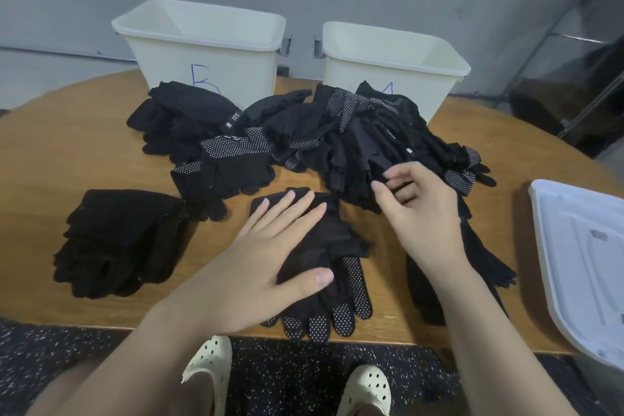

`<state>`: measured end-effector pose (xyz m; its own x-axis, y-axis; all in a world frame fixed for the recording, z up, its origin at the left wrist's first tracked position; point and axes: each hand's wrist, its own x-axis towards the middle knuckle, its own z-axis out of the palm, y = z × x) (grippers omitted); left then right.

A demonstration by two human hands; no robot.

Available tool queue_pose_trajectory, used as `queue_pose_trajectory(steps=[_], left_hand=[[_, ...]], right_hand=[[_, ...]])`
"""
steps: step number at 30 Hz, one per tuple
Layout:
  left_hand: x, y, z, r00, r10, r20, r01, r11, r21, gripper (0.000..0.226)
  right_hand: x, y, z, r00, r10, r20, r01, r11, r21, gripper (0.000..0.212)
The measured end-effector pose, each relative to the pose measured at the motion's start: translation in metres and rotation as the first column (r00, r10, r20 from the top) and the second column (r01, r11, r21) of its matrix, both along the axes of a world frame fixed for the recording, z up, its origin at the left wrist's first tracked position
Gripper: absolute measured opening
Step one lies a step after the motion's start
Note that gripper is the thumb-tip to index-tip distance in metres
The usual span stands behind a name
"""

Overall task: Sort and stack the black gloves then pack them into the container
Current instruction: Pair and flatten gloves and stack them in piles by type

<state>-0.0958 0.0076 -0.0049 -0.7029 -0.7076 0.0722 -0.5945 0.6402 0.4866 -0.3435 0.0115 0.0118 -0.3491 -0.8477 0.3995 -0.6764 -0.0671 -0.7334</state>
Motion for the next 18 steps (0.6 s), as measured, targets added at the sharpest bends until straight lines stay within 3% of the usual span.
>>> queue_pose_trajectory(steps=[5, 8, 11, 18], left_hand=[[-0.007, -0.007, 0.002, 0.984, 0.082, -0.158, -0.084, 0.996, -0.006, 0.074], [-0.01, -0.013, 0.002, 0.956, 0.15, -0.252, -0.159, 0.987, -0.016, 0.074], [-0.013, -0.015, 0.0, 0.938, 0.187, -0.293, -0.193, 0.981, 0.008, 0.076], [-0.015, -0.015, -0.006, 0.925, 0.211, -0.315, -0.221, 0.975, 0.005, 0.072]], right_hand=[[-0.003, -0.02, 0.005, 0.997, 0.058, 0.05, -0.06, 0.998, 0.032, 0.045], [0.001, -0.031, 0.005, 0.993, 0.029, -0.117, -0.017, 0.995, 0.102, 0.055], [0.005, -0.041, 0.005, 0.971, -0.018, -0.237, 0.046, 0.993, 0.113, 0.04], [0.001, -0.048, 0.012, 0.992, -0.067, -0.105, 0.051, 0.988, -0.144, 0.02]])
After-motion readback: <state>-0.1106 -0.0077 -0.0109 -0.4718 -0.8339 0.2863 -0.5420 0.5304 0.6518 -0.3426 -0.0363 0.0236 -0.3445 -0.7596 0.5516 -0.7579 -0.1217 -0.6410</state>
